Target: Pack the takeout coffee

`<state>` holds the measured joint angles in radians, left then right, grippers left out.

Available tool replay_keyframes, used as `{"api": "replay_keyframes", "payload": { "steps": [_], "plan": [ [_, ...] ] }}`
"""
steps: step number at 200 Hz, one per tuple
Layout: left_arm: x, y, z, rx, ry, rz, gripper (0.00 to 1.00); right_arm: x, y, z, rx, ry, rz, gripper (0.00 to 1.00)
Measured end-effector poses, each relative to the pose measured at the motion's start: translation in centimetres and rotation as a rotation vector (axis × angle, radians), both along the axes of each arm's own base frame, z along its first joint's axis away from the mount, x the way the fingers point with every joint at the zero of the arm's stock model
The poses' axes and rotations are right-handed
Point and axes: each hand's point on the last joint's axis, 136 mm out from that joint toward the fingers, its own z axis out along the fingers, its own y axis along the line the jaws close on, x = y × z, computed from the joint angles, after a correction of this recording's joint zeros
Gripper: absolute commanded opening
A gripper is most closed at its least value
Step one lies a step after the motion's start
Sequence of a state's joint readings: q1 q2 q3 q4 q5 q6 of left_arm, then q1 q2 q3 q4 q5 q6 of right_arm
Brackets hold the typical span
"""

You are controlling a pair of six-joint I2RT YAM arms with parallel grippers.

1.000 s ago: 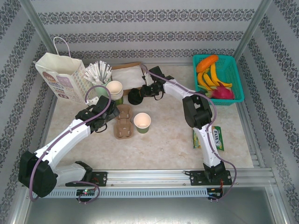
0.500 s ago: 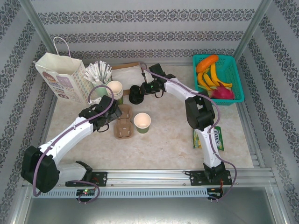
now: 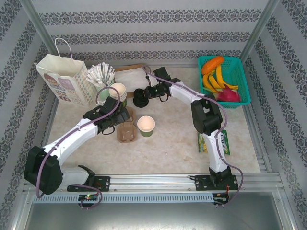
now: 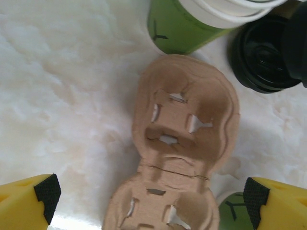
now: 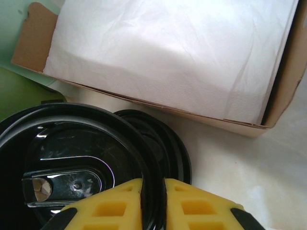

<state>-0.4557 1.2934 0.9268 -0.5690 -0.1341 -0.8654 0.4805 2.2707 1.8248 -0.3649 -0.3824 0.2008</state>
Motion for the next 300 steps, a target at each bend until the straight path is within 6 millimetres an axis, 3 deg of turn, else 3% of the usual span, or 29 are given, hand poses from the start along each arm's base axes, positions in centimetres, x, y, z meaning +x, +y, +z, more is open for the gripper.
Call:
{"api": "replay_keyframes", "payload": {
  "steps": [62, 140, 167, 203, 231, 300],
  "plan": [
    [3.6, -3.4, 1.1, -0.051, -0.007, -0.091, 0.98, -0.7, 0.0, 0.9, 0.006, -0.062, 0.022, 0.13],
    [4.1, -4.4, 2.1, -0.078, -0.032, -0.145, 1.0, -1.6, -0.9, 4.2, -0.042, -0.275, 0.02, 0.1],
    [4.2, -4.7, 3.7, -0.076, -0.078, -0.198, 0.98, -2.9, -0.7, 5.8, -0.125, -0.391, 0.05, 0.07],
    [4.9, -4.8, 7.3, -0.084, -0.183, -0.251, 0.98, -4.5, -0.1, 8.8, -0.202, -0.529, 0.075, 0.08],
    [4.9, -4.8, 9.4, -0.1, -0.25, -0.263, 0.92, -5.4, -0.7, 10.0, -0.232, -0.569, 0.054, 0.08],
    [6.0, -5.9, 8.2, -0.114, -0.213, -0.284, 0.81, -5.6, -1.6, 10.7, -0.258, -0.552, -0.068, 0.09]
  ]
}}
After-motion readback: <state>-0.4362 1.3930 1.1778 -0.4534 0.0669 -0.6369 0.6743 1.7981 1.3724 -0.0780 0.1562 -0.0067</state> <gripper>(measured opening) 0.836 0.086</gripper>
